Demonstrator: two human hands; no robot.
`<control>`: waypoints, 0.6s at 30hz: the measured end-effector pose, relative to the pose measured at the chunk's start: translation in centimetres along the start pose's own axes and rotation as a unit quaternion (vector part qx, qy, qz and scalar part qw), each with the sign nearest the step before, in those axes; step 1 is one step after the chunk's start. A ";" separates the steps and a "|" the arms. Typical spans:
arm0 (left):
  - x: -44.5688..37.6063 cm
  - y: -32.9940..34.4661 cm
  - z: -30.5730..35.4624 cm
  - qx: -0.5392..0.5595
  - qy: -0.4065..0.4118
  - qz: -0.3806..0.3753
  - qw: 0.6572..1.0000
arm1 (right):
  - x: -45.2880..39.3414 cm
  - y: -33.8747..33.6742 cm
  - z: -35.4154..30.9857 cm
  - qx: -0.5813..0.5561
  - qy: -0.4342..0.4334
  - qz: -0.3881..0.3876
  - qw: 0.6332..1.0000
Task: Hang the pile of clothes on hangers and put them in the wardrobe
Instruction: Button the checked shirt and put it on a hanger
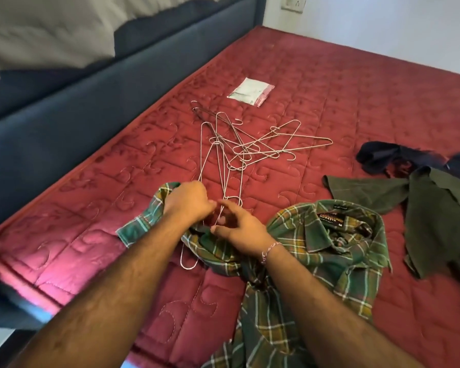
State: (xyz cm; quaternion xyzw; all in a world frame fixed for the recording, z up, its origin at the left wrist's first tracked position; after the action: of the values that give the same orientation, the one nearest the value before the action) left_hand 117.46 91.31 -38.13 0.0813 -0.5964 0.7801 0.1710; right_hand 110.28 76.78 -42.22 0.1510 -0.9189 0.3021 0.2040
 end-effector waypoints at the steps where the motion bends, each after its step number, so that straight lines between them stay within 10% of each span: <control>1: -0.2 -0.6 0.2 0.052 -0.002 0.023 0.998 | -0.1 0.0 -0.2 -0.069 -0.012 0.002 0.998; 6: -1.4 -2.0 -0.6 0.033 -0.024 0.037 0.998 | -0.1 -0.2 -1.6 -0.020 0.032 0.064 0.997; 11: -1.5 -1.1 -3.0 0.111 -0.034 -0.029 0.993 | -0.2 1.5 -1.7 -0.250 -0.031 0.043 0.967; 15: -0.2 -3.3 -1.5 0.524 0.042 -0.005 0.851 | -0.4 0.5 -1.7 -0.356 -0.038 0.116 0.926; 18: 0.6 -4.7 0.2 0.610 0.097 0.002 0.786 | 0.5 -0.6 -2.9 -0.428 -0.056 0.075 0.899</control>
State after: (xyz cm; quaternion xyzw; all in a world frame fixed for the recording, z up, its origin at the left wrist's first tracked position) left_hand 118.58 92.36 -33.63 0.0917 0.0235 0.9854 0.1414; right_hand 110.91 77.98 -39.58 -0.0033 -0.9781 -0.1150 0.1735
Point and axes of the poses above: each hand's wrist, its own x-axis away from the middle knuckle, its own y-axis out of the palm, z = x × y, the point moved 3 cm from there along -x, towards the middle knuckle, and after that the axes turned 10 degrees about -z, right-handed, at the moved point
